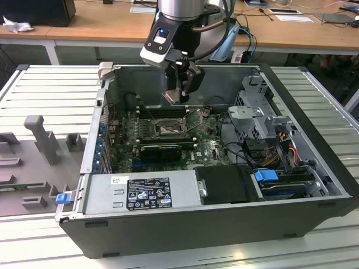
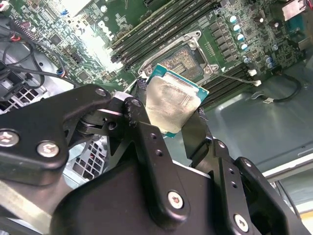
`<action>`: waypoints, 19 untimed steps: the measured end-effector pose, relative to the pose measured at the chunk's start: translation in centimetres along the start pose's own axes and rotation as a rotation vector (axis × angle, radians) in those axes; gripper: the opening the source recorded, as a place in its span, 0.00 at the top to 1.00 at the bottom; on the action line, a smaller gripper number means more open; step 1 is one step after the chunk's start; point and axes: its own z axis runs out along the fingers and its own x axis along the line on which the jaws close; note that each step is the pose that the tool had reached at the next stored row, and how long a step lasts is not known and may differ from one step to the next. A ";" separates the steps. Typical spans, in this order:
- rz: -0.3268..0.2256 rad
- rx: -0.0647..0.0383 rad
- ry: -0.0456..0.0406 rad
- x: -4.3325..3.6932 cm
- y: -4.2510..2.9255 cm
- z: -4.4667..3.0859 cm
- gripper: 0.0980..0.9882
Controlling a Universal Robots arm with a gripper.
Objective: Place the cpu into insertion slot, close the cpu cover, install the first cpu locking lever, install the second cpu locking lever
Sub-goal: 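Place the cpu into insertion slot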
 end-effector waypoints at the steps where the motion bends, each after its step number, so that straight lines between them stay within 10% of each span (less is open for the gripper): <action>1: 0.004 0.000 0.0000 0.00 0.00 0.01 0.52; 19: 0.070 0.002 -0.0021 -0.01 -0.01 0.20 0.52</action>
